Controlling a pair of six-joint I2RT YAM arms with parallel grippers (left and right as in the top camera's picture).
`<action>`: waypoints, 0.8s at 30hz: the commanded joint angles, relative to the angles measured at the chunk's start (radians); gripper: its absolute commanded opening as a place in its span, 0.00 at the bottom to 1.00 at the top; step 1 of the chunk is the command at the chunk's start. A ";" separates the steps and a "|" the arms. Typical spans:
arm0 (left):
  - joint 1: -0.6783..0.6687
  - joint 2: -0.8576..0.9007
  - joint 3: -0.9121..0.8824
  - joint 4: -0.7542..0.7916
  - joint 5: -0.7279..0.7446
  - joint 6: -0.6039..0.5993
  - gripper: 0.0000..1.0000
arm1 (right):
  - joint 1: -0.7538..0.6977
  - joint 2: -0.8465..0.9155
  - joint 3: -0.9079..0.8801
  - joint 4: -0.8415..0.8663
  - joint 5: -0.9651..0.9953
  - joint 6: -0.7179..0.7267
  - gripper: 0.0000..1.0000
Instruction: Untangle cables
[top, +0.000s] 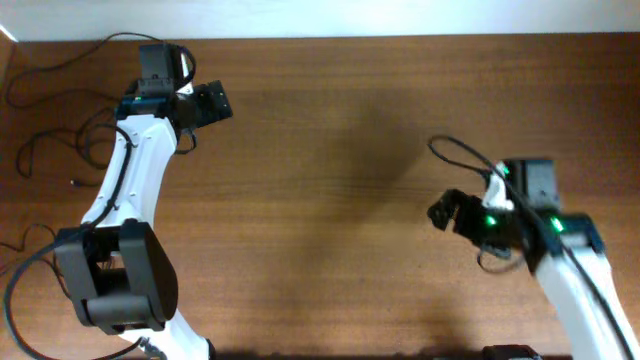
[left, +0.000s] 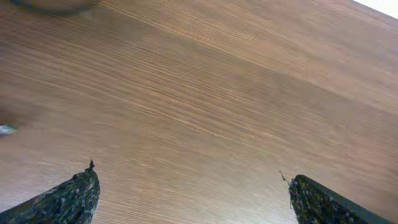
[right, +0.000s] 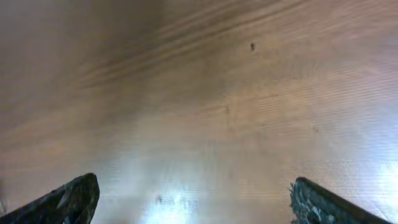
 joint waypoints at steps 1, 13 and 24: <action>-0.053 -0.018 0.010 -0.008 0.126 0.063 0.99 | 0.005 -0.256 0.000 -0.080 0.075 -0.011 0.99; -0.290 -0.018 0.010 0.001 0.116 0.185 0.99 | 0.005 -0.758 0.000 -0.306 0.238 -0.006 0.98; -0.290 -0.018 0.010 0.001 0.116 0.185 0.99 | 0.005 -0.758 0.000 -0.307 0.238 -0.007 0.98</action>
